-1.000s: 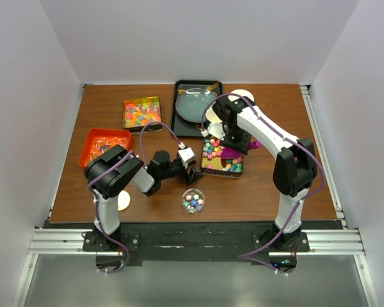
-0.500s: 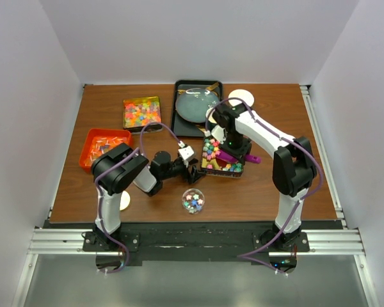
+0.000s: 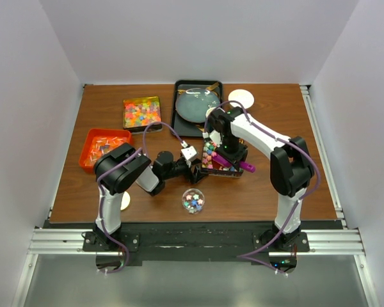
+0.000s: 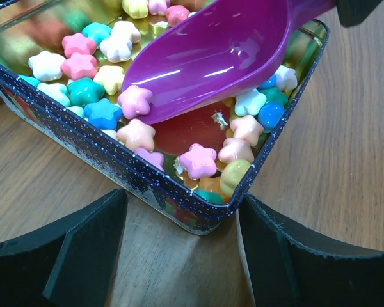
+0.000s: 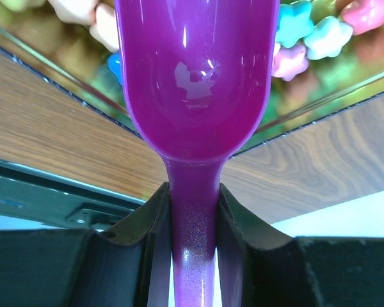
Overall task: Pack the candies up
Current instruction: Scoop the fake candies from the storage box.
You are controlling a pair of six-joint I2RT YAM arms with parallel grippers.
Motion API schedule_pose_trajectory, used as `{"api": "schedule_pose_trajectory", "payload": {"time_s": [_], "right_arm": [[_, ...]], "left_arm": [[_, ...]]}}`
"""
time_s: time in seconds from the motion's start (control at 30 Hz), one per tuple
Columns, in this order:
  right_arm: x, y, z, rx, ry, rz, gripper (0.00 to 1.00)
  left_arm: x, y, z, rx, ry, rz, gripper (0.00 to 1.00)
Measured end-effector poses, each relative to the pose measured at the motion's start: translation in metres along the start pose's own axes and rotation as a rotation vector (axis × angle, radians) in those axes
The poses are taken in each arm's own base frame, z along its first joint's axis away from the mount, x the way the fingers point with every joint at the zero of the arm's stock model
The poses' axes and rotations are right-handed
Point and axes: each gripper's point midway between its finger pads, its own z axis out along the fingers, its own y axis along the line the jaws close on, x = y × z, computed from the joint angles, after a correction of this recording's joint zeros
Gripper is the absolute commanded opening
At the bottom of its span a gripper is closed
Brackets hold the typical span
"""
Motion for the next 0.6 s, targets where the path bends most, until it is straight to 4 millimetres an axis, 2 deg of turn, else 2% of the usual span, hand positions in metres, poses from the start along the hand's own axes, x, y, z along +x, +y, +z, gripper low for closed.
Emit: {"api": "schedule_pose_trajectory", "payload": {"time_s": [0.2,0.5,0.6], "right_arm": [[-0.006,0.007,0.007,-0.028,0.018,0.067,0.00],[-0.042,0.010,0.021,-0.051,0.002,0.132,0.00],[-0.043,0.011,0.021,-0.055,0.007,0.143,0.00]], "left_arm": [[0.000,0.000,0.001,-0.002,-0.001,-0.002,0.74],[0.000,-0.001,0.001,-0.007,-0.001,-0.006,0.74],[0.000,-0.001,0.002,-0.008,-0.001,-0.006,0.74]]}}
